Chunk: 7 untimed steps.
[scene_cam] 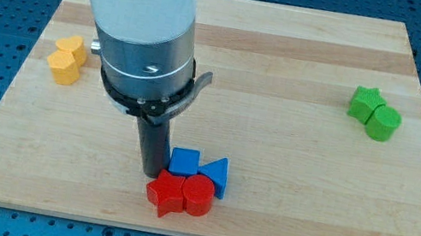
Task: Push the yellow blocks towards the bottom left
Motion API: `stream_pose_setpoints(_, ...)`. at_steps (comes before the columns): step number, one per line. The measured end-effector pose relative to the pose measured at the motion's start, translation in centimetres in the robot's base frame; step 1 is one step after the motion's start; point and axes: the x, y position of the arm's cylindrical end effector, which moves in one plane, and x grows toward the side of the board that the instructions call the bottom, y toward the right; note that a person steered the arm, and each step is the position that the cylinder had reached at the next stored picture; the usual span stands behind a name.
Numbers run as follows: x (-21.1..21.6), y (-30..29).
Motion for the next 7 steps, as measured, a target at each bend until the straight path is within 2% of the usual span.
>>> stream_pose_setpoints(2, -5.3, -1.6)
stream_pose_setpoints(4, -6.7, -2.1)
stream_pose_setpoints(5, -11.0, -1.7)
stream_pose_setpoints(6, -17.7, -1.8)
stream_pose_setpoints(7, -22.7, -4.7)
